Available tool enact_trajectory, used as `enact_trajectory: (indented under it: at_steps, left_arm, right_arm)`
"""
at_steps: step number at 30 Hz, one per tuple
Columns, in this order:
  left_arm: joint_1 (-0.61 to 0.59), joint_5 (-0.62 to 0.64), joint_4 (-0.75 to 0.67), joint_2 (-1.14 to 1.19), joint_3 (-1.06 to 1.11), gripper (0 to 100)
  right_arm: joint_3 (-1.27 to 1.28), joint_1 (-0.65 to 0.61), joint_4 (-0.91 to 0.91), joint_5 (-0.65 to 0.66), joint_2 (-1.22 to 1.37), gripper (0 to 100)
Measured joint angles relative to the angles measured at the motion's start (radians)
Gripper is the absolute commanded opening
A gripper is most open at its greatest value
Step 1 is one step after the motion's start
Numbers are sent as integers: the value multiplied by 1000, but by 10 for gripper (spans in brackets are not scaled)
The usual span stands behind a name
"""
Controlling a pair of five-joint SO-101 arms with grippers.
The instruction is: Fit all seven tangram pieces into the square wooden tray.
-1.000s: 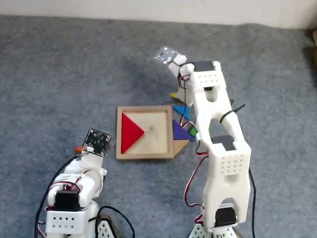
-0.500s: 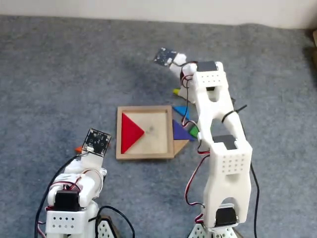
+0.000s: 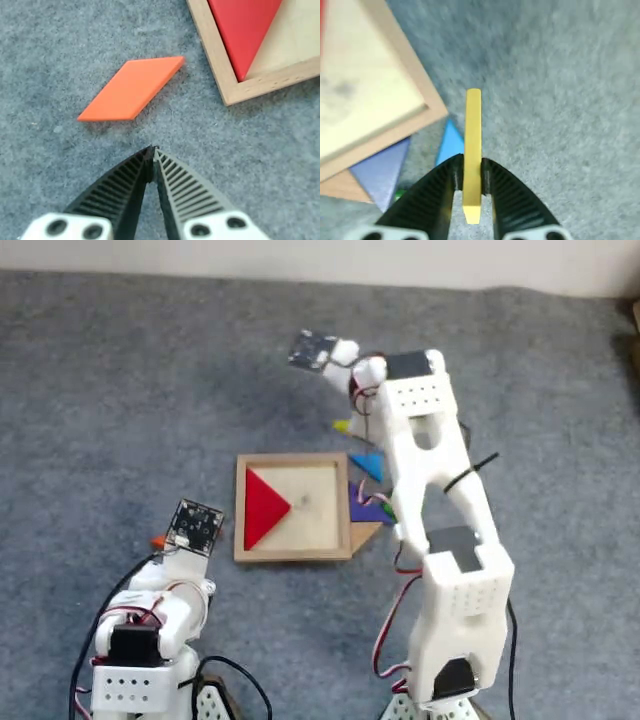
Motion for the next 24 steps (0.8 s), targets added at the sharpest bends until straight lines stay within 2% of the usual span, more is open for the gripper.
enact_trajectory:
  at_steps: [5,14,18,24]
  left_arm:
    - [0,0,0,0,0,25]
    - [0,0,0,0,0,25]
    - [0,0,0,0,0,25]
    - [0,0,0,0,0,25]
  right_arm:
    - [0,-94,57,0,-69,6]
    - [34,-265,55,-31,-81,6]
    - [147,-319,-37,-34,-81,6]
    - [347,-322,-239,-34,-81,6]
